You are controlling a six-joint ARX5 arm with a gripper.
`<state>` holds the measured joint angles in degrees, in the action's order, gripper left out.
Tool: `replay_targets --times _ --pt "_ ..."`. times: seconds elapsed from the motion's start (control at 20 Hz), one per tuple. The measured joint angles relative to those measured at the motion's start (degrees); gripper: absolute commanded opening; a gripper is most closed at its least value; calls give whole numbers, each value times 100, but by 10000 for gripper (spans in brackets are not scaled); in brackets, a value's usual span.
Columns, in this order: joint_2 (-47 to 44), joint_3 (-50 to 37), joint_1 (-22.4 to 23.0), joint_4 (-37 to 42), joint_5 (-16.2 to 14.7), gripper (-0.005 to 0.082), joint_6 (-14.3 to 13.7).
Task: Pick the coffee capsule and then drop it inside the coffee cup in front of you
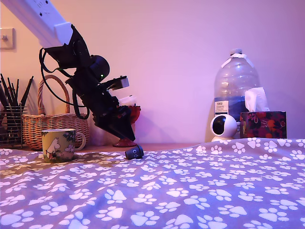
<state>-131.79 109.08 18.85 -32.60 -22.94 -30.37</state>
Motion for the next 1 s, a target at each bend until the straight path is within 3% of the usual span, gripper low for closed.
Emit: replay_targets --times 0.3,0.5,1.0 --pt "0 0 96 153 2 550 -170" --pt "-92 111 101 212 -101 548 -175" --pt "-595 216 83 409 -2 531 -199"
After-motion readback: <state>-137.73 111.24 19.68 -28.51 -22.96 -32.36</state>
